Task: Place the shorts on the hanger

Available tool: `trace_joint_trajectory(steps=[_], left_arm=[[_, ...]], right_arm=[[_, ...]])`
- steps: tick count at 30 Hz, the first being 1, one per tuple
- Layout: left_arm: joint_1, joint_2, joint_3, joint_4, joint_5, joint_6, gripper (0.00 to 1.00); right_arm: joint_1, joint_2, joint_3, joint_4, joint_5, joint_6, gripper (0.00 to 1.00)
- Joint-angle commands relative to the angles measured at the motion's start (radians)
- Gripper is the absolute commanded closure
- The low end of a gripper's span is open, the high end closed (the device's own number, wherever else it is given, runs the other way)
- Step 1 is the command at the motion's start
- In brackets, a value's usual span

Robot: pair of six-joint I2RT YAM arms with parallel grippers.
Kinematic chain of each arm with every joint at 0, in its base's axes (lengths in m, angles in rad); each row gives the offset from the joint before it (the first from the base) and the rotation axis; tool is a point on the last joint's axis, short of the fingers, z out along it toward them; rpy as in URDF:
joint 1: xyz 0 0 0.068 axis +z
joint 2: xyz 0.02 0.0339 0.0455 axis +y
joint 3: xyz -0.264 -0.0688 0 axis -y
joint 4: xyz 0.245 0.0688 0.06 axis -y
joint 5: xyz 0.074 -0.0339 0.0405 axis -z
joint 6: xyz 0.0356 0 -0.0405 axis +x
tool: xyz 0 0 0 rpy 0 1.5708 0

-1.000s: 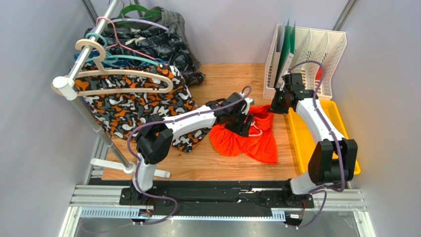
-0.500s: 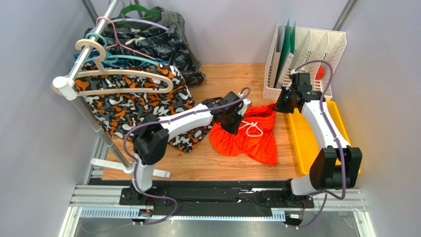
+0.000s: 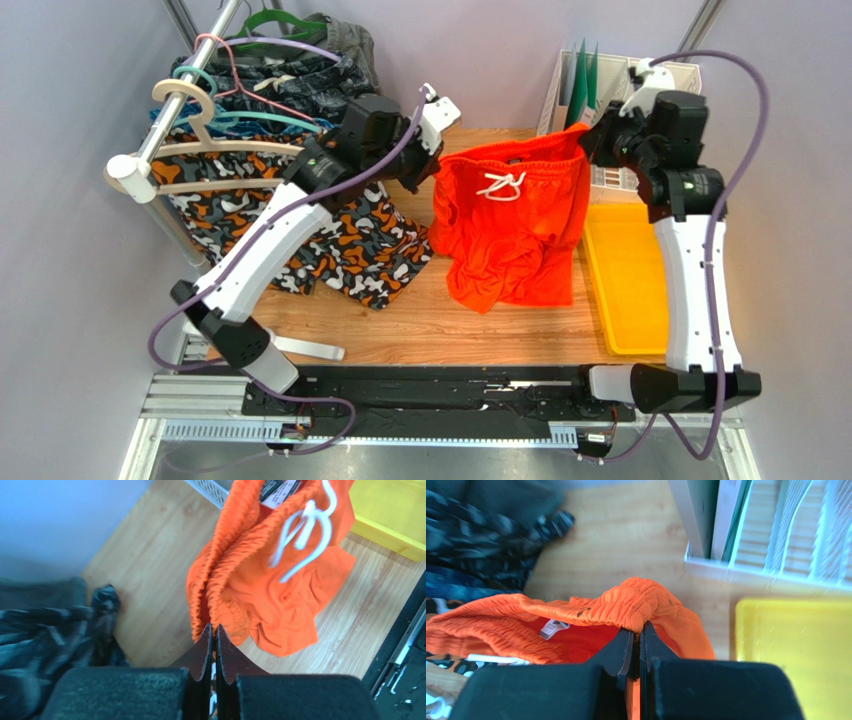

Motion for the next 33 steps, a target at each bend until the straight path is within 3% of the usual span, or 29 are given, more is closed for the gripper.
trace_joint_trajectory(steps=[1, 8, 13, 19, 24, 30, 33], left_arm=[[-0.007, -0.135, 0.051, -0.064, 0.032, 0.219, 1.0], [-0.01, -0.379, -0.062, -0.095, 0.313, 0.285, 1.0], [-0.04, -0.491, -0.089, -0.098, 0.392, 0.247, 1.0], [-0.037, -0.445, -0.029, -0.125, 0.264, 0.175, 1.0], [0.012, -0.329, -0.07, -0.13, 0.156, 0.213, 1.0], [0.053, -0.215, -0.219, -0.014, 0.217, 0.328, 1.0], [0.05, -0.152, -0.309, 0.066, 0.169, 0.336, 1.0]], right_arm=[[-0.002, -0.083, 0.15, 0.021, -0.037, -0.107, 1.0], [-0.002, -0.318, 0.127, -0.036, -0.23, -0.216, 1.0], [-0.002, -0.465, 0.109, -0.061, -0.275, -0.196, 1.0], [-0.003, -0.427, 0.153, -0.107, -0.149, -0.093, 1.0], [0.0, -0.337, 0.061, -0.131, -0.017, -0.089, 1.0], [0.003, -0.28, -0.311, 0.062, -0.038, -0.06, 1.0], [0.011, -0.222, -0.443, 0.169, -0.04, -0.064, 1.0]])
